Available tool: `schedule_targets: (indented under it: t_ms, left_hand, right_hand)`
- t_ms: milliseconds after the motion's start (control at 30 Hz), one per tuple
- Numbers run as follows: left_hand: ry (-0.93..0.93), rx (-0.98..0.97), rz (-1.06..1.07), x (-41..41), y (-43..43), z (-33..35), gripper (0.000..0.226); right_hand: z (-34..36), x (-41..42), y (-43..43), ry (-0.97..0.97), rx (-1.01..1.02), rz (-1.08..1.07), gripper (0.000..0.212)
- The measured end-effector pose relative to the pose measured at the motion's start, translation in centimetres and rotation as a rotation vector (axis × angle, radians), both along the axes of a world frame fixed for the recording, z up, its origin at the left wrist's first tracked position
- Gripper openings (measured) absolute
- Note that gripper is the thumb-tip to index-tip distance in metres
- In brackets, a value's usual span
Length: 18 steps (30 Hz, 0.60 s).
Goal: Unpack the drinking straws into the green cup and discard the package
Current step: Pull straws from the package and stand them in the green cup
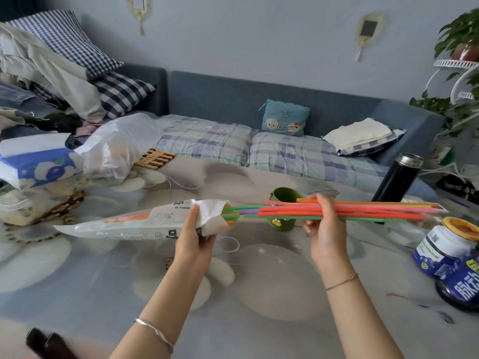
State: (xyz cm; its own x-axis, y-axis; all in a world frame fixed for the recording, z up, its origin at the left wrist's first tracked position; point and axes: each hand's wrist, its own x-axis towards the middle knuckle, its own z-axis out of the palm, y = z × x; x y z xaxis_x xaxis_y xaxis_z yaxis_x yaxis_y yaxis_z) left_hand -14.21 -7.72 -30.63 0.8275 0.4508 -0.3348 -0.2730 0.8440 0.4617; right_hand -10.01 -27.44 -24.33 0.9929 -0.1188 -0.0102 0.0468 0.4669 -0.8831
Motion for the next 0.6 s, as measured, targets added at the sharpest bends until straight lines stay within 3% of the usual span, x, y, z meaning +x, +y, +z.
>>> schedule_targets:
  t_ms: [167, 333, 467, 600]
  left_hand:
    - [0.012, -0.015, -0.015, 0.1, 0.3, -0.8, 0.017]
    - [0.028, 0.029, -0.023, 0.3, 0.0, -1.6, 0.054]
    - [0.068, 0.03, 0.042, 0.1, 0.6, -1.7, 0.049]
    - [0.084, 0.057, -0.054, -0.1, -0.5, -2.0, 0.047]
  right_hand:
    - [0.5, 0.5, -1.5, -0.081, -0.019, -0.035, 0.023]
    - [0.0, 0.5, -1.0, -0.111, -0.069, -0.044, 0.027]
    - [0.2, 1.0, -2.1, -0.118, -0.028, -0.114, 0.029]
    - [-0.3, 0.6, -1.1, -0.096, -0.077, -0.05, 0.028]
